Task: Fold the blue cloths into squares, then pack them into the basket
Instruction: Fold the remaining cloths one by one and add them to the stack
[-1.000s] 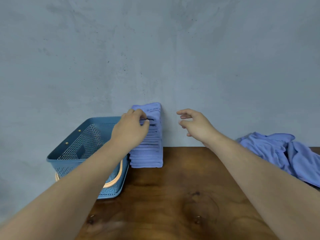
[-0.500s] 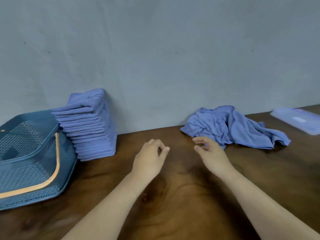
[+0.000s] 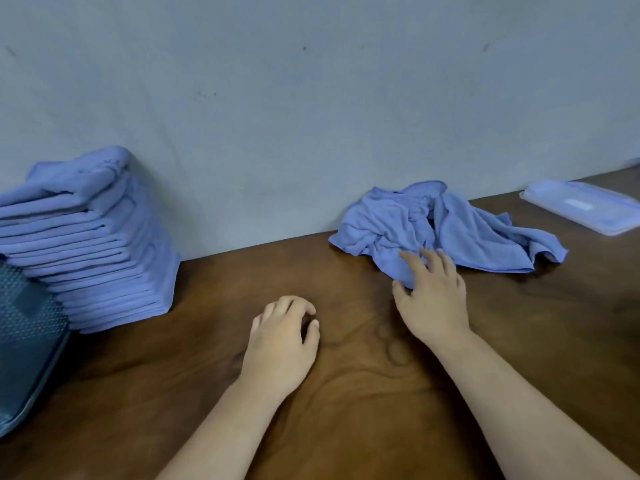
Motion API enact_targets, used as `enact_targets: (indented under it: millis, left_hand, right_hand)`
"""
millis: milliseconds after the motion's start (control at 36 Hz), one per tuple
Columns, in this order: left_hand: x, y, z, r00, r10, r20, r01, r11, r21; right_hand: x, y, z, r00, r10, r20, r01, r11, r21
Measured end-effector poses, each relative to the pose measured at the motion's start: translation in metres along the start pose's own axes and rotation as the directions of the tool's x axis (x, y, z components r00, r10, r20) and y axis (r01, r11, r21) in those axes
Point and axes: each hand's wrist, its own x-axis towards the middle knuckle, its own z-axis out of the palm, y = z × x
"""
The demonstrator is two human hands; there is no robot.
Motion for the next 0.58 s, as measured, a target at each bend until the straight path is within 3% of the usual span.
enact_targets:
  millis: [111, 250, 472, 583]
  left_hand:
    - [0.002, -0.002, 0.000, 1.000, 0.000, 0.005, 0.000, 1.000, 0.015]
    - [0.000, 0.002, 0.004, 1.000, 0.008, 0.024, -0.009, 1.000, 0.019]
    - [0.003, 0.005, 0.004, 1.000, 0.011, 0.025, -0.011, 1.000, 0.002]
    - [0.002, 0.004, 0.003, 1.000, 0.005, 0.028, -0.005, 1.000, 0.006]
  right_hand:
    - [0.020, 0.024, -0.006, 0.989, 0.148, -0.015, -0.148, 0.979, -0.140]
    - [0.028, 0.049, -0.006, 0.949, 0.299, 0.098, -0.264, 0.926, -0.271]
    - [0.026, 0.049, -0.011, 0.961, 0.267, 0.068, -0.237, 0.928, -0.288]
    - [0.019, 0.031, -0.018, 0.992, 0.107, -0.071, -0.124, 0.949, -0.291]
